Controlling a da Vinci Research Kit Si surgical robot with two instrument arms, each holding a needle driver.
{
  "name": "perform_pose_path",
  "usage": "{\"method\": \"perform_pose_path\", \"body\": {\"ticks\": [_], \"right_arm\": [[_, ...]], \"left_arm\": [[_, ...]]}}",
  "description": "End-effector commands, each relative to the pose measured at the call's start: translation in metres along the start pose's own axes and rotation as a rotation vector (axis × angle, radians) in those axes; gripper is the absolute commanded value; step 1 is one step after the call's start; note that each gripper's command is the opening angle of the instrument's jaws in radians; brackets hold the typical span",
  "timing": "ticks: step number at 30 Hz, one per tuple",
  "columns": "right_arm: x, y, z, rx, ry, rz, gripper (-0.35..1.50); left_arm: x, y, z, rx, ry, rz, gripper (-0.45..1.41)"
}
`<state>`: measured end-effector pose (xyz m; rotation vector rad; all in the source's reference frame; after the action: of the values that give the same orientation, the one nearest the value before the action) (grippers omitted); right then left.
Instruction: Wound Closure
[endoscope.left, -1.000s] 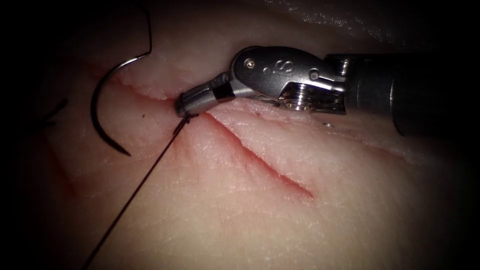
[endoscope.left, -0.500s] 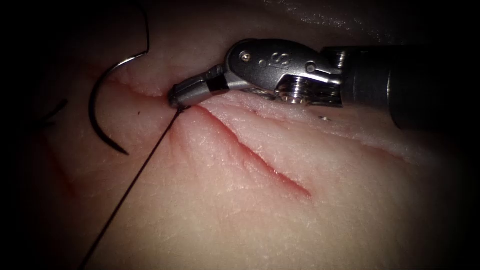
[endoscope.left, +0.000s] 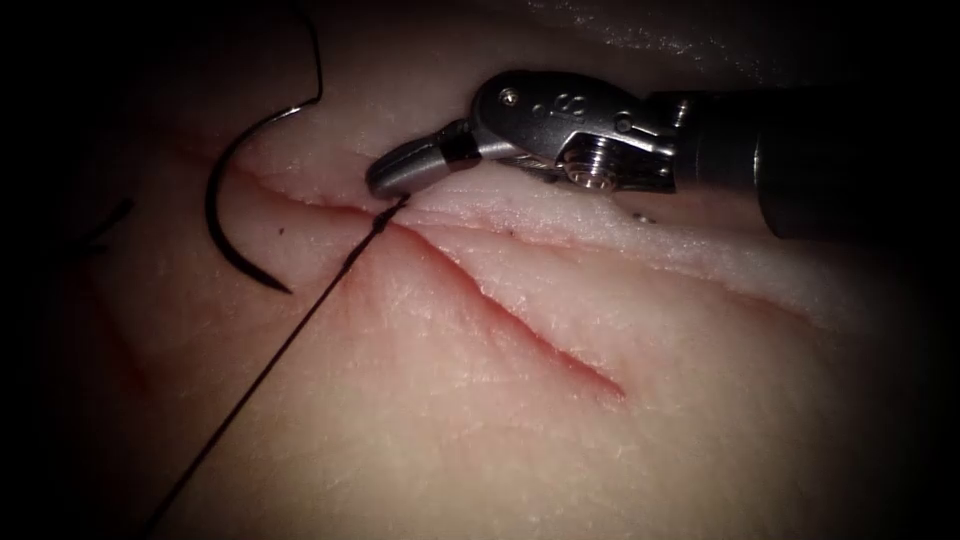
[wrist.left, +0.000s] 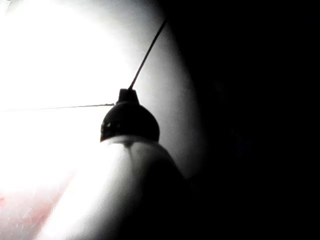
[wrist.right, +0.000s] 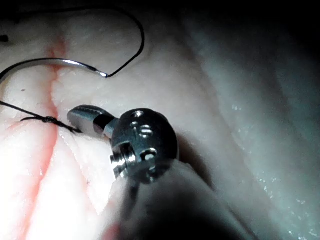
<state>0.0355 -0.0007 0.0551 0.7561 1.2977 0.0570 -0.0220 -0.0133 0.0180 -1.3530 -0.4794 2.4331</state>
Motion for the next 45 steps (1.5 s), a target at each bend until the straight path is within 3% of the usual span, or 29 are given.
{"method": "perform_pose_path", "body": {"ticks": [1,7,8,10,12,14,17,22,23,27,29,31,35,38,45], "right_arm": [[0.0002,0.0005,0.0005,-0.004,0.003,-0.002,-0.35],[0.0013,0.0,0.0005,-0.033,0.02,0.007,-0.35],[0.0017,-0.0001,0.0005,-0.056,0.028,0.011,-0.21],[0.0026,-0.0004,0.0004,-0.098,0.046,0.022,0.49],[0.0036,-0.0008,0.0002,-0.129,0.075,0.034,0.88],[0.0055,-0.0012,-0.0003,-0.181,0.107,0.058,1.16],[0.0077,-0.0018,-0.0011,-0.222,0.162,0.09,1.24],[0.0099,-0.0026,-0.0023,-0.281,0.205,0.125,1.14],[0.0103,-0.0029,-0.0029,-0.33,0.216,0.144,0.91],[0.0108,-0.0039,-0.0036,-0.509,0.234,0.145,0.86],[0.0107,-0.0046,-0.0033,-0.541,0.229,0.124,0.77],[0.0104,-0.0053,-0.0028,-0.539,0.226,0.12,0.57],[0.0095,-0.0064,-0.0011,-0.511,0.213,0.095,-0.23],[0.0093,-0.0068,0.0002,-0.513,0.227,0.082,-0.34],[0.0097,-0.0074,0.0028,-0.534,0.237,0.026,-0.35]], "left_arm": [[-0.0004,0.0001,0.0009,-0.004,0.0,0.0,-0.45],[0.0003,-0.0013,0.0007,0.007,0.008,-0.017,-0.45],[0.0005,-0.0016,0.0006,0.015,0.014,-0.014,-0.45],[0.0012,-0.0027,0.0004,0.039,0.027,0.003,-0.45],[0.0019,-0.0039,0.0001,0.065,0.044,0.013,-0.45],[0.0031,-0.0065,-0.0002,0.11,0.071,0.051,-0.45],[0.0044,-0.0101,0.0,0.141,0.089,0.084,-0.45],[0.0059,-0.0155,0.0015,0.153,0.075,0.133,-0.45],[0.0065,-0.0174,0.0021,0.138,0.087,0.146,-0.45],[0.0079,-0.0208,0.003,0.099,0.113,0.19,-0.45],[0.0088,-0.0224,0.0033,0.083,0.138,0.2,-0.45],[0.0097,-0.0238,0.0037,0.072,0.179,0.194,-0.45],[0.0107,-0.0264,0.0047,0.047,0.214,0.201,-0.45],[0.0107,-0.0289,0.0061,0.021,0.247,0.208,-0.45],[0.0091,-0.0331,0.0096,-0.005,0.298,0.217,-0.45]]}}
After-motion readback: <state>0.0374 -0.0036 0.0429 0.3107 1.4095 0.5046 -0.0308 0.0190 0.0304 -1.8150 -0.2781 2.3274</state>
